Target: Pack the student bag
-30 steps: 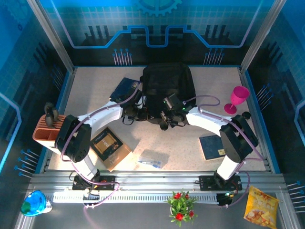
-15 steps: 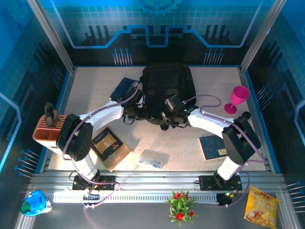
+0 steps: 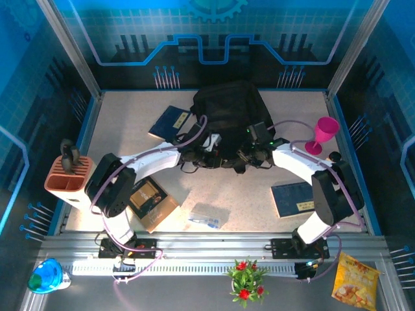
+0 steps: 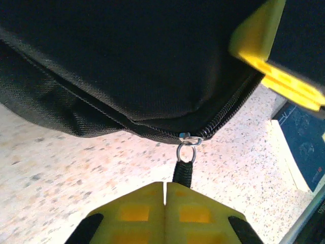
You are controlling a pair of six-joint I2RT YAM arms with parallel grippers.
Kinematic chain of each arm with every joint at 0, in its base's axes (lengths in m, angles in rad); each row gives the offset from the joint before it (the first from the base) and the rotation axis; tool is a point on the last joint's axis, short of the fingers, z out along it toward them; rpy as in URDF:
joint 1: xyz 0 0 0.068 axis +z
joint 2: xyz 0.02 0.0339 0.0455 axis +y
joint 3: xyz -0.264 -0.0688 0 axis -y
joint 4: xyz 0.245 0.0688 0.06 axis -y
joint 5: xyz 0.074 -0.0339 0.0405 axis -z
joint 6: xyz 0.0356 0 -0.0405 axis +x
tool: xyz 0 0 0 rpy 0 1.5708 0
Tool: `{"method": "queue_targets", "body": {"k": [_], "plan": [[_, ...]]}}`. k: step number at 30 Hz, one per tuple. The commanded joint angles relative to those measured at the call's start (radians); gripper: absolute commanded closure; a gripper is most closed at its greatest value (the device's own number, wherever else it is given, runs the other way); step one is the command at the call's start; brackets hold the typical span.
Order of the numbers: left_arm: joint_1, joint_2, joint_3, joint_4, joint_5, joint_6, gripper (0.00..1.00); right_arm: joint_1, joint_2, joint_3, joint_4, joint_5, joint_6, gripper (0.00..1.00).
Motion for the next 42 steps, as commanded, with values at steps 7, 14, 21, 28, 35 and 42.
{"method": "queue_targets", "body": {"k": [7,14,21,28,35,42], "plan": [[-0.055,0.122,0.106,0.014,0.004,-0.033,1.00,-0.056,-0.084,-0.024,-0.112,-0.004,-0.106,0.47],[-0.054,0.113,0.092,-0.001,-0.063,-0.009,1.00,0.015,-0.080,0.017,-0.196,0.073,0.074,0.33],[-0.054,0.082,0.069,-0.023,-0.130,0.028,1.00,0.067,0.040,0.090,-0.200,0.091,0.136,0.40],[-0.051,0.061,0.054,-0.046,-0.217,0.045,1.00,0.063,0.057,0.104,-0.220,0.178,0.130,0.68],[-0.041,0.050,0.044,-0.051,-0.316,0.017,1.00,0.058,0.019,0.074,-0.211,0.219,0.125,0.87],[-0.028,0.017,0.037,-0.058,-0.383,-0.014,1.00,0.057,0.009,0.086,-0.231,0.237,0.100,0.90]]}}
